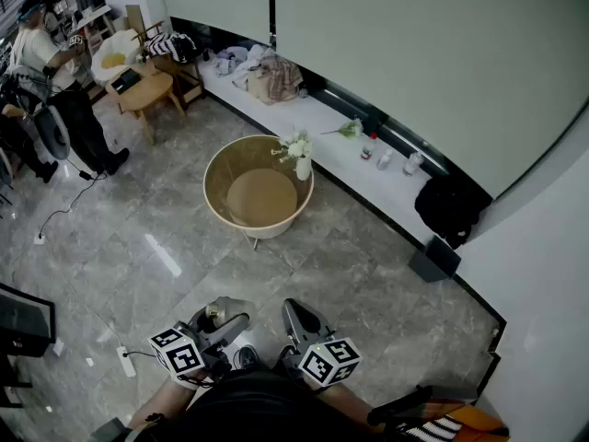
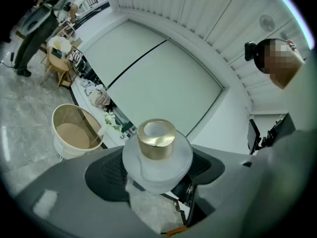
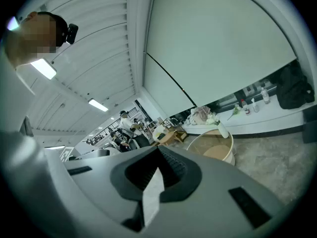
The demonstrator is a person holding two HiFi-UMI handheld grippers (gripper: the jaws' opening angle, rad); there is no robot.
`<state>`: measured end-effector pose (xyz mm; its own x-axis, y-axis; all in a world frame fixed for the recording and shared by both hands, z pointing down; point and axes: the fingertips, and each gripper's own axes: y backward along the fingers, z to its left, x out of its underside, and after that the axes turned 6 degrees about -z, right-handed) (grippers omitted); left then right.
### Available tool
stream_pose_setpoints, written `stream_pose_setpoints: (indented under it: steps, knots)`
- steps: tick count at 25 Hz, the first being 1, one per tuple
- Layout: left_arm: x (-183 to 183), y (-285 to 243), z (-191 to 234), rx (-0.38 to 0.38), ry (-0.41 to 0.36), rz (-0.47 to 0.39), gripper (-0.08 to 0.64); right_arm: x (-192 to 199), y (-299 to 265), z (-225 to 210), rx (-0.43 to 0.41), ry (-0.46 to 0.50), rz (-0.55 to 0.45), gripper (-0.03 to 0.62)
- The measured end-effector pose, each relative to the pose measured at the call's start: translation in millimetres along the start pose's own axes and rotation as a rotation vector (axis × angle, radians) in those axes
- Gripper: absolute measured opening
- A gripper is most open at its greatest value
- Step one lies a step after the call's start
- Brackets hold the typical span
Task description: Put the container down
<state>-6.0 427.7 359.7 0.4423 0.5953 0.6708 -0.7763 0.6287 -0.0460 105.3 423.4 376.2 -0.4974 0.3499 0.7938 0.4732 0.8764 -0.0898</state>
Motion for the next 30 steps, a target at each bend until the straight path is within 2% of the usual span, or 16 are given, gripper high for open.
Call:
stream_pose_setpoints:
  steps: [4,8,13,16,21,25,30]
  knots:
    - [-1.6,23.1,28.7,-0.033,0.026,-0.023,0.342,27.5,-14.2,13.9,-0.01,-0.006,0.026,0.006]
    - [-0.2,42.8,46.8,-0.064,0.102,-0.05,0.342,30.8,-16.9,34.1,-0.023,0.016,0.028,0.006]
    - [-7.9,45.2,38.1,-0.042,0.101,-0.072,0.342,25.5,-19.4,47.5,-0.046,0.042,0.02,0.006]
    - [-11.9,40.6,28.1,-0.036,0.125,-0.088,0.342,13.0,-15.2,49.4,-0.056,0.069,-0.014,0.006]
    - [-11.9,28.3,13.1,-0.017,0.117,-0.123,0.342,-4.0,-3.1,47.1,-0.083,0.115,-0.052,0.006]
    - [-9.2,16.9,0.1,0.007,0.134,-0.158,0.342,-12.3,8.3,32.0,-0.083,0.1,-0.059,0.006]
    - [-4.5,8.6,-1.3,-0.015,0.133,-0.156,0.342,-18.3,15.0,13.9,-0.072,0.068,-0.071,0.006]
